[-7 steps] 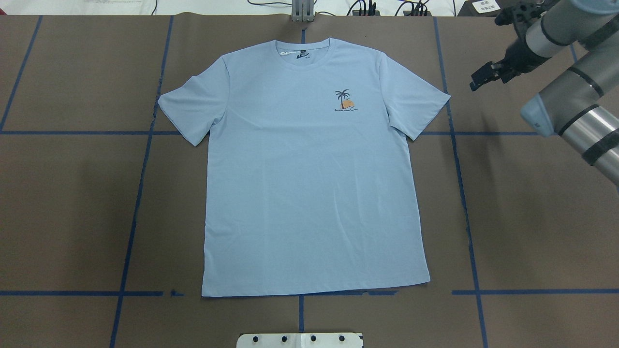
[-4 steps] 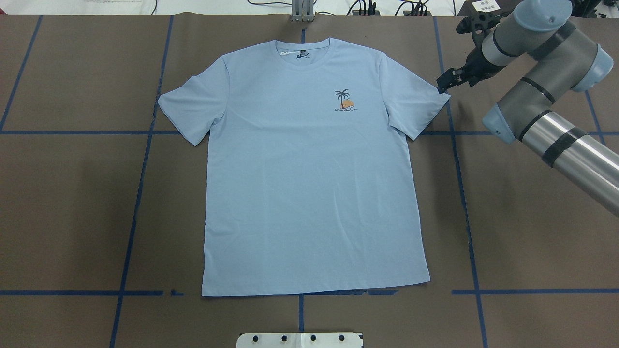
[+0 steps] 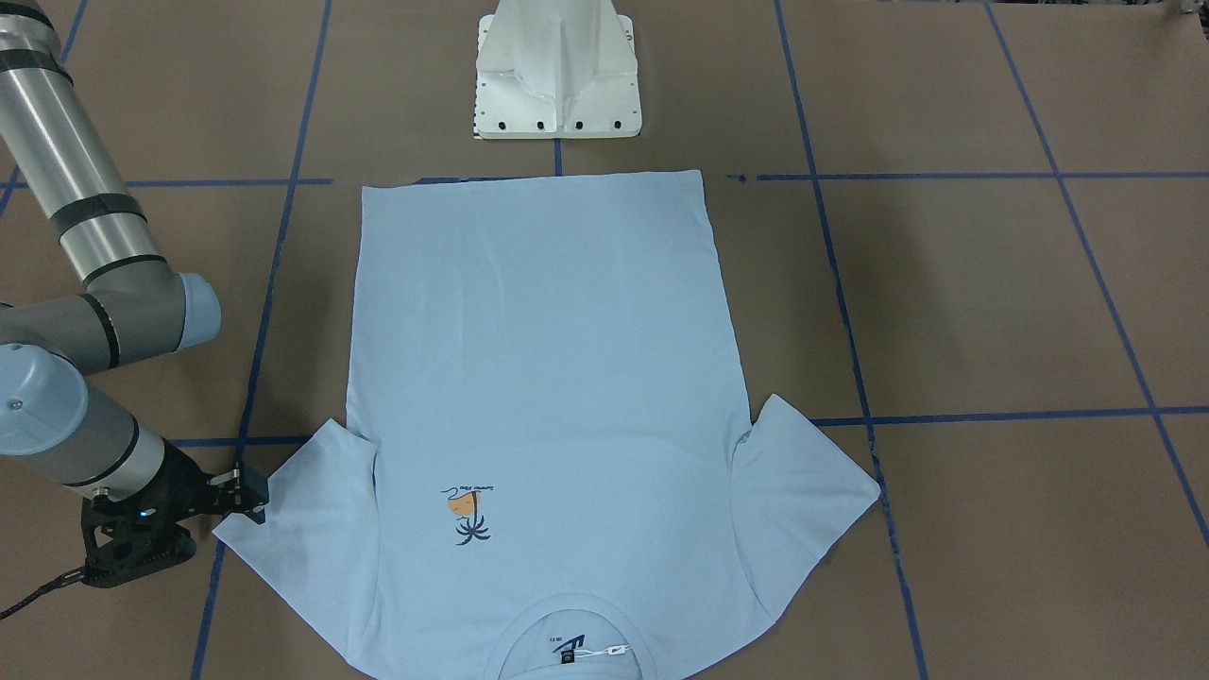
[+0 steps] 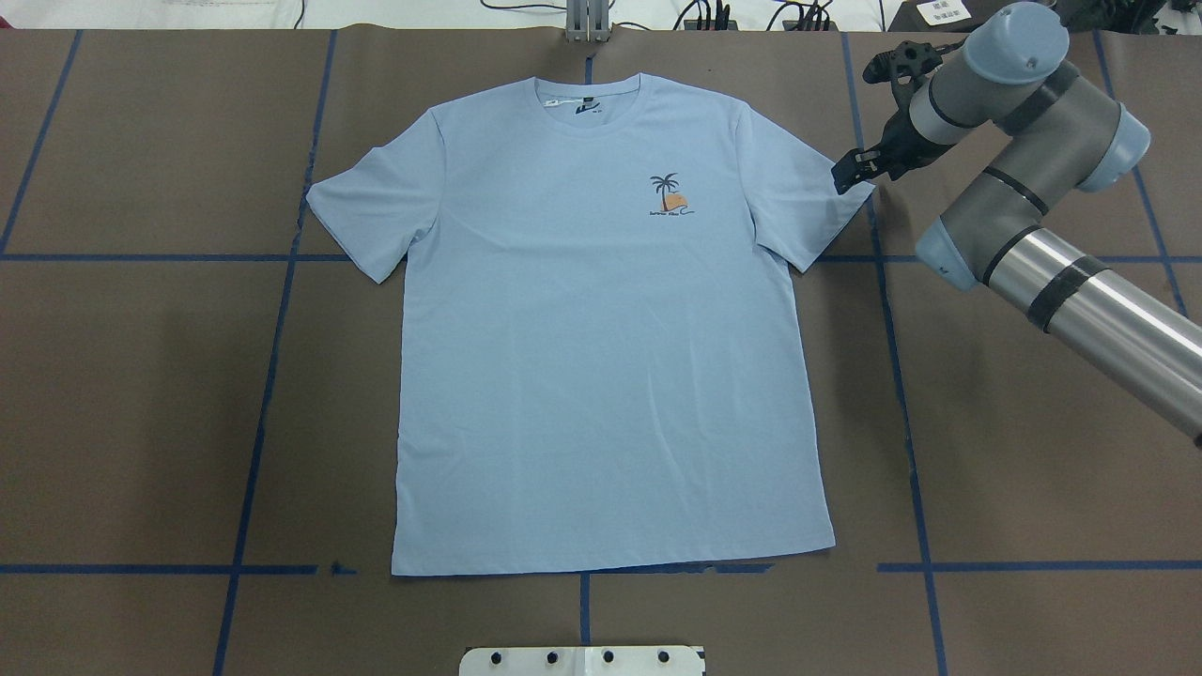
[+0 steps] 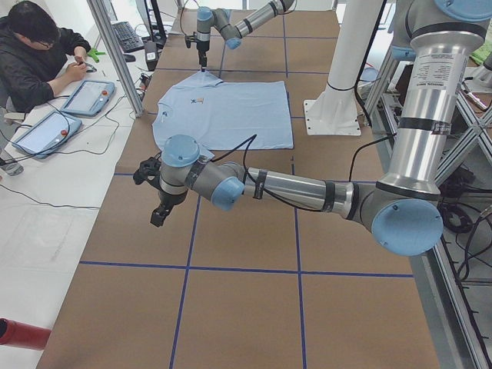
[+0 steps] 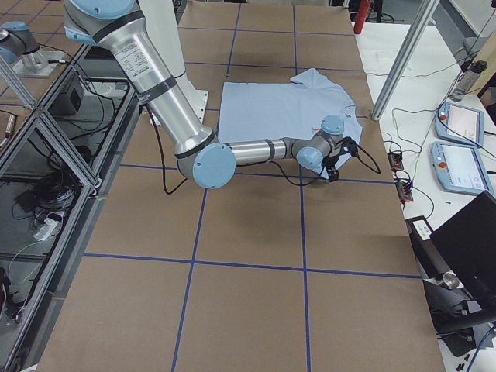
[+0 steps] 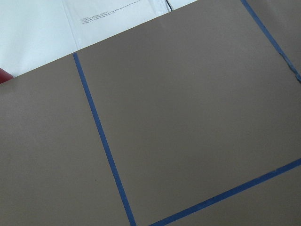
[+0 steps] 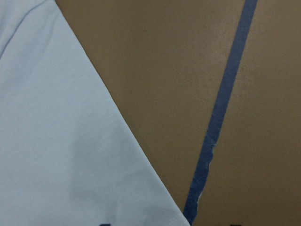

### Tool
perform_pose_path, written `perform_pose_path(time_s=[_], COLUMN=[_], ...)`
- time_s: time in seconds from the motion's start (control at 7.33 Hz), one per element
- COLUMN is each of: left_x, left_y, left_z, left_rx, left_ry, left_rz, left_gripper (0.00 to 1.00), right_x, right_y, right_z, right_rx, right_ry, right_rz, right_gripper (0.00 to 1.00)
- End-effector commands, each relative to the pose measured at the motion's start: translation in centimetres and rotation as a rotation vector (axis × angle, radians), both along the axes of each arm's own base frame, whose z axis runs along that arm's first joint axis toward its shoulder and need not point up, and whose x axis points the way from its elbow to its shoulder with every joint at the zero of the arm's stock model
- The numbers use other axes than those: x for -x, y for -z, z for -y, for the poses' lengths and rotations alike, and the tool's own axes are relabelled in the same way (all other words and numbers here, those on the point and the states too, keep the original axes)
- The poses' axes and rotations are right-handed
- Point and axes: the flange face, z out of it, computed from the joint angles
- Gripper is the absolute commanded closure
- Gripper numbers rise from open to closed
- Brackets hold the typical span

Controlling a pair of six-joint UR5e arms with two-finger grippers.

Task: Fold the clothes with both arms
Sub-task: 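Move the right gripper to the sleeve nearest it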

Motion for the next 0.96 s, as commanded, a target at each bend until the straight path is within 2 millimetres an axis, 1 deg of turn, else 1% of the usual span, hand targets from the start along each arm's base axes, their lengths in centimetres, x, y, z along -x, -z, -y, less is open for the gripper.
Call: perform_pose_path(time_s=[0.0, 0.14, 0.27, 0.41, 0.55, 0.68, 0.82], left_x=[0.0, 0.0, 0.0, -0.01, -0.01, -0.01, -0.01], left_y=[-0.04, -0.04, -0.04, 0.12, 0.13, 0.21, 0.21], left_z=[0.01, 0.01, 0.01, 0.06, 0.12, 0.12, 0.12], left_rx=[0.002, 0.002, 0.002, -0.001, -0.002, -0.002, -0.002], left_ry=[0.001, 0.001, 0.001, 0.001, 0.001, 0.002, 0.002], left_rz=[0.0, 0.0, 0.0, -0.001, -0.001, -0.001, -0.001], left_gripper=[0.0, 0.0, 0.0, 0.0, 0.0, 0.0, 0.0], right_x=[0.21, 0.22, 0.22, 0.22, 0.22, 0.21, 0.31], right_y=[-0.77, -0.78, -0.78, -0.78, -0.78, -0.62, -0.1], right_z=[-0.02, -0.03, -0.03, -0.03, -0.03, -0.04, 0.06], right_rx=[0.011, 0.014, 0.014, 0.015, 0.015, 0.018, 0.018], right_ry=[0.001, 0.001, 0.001, 0.0, 0.0, -0.005, -0.007], right_rz=[-0.01, -0.01, -0.01, -0.009, -0.009, -0.006, 0.001], right_gripper=[0.23, 0.41, 0.57, 0.77, 0.92, 1.0, 1.0])
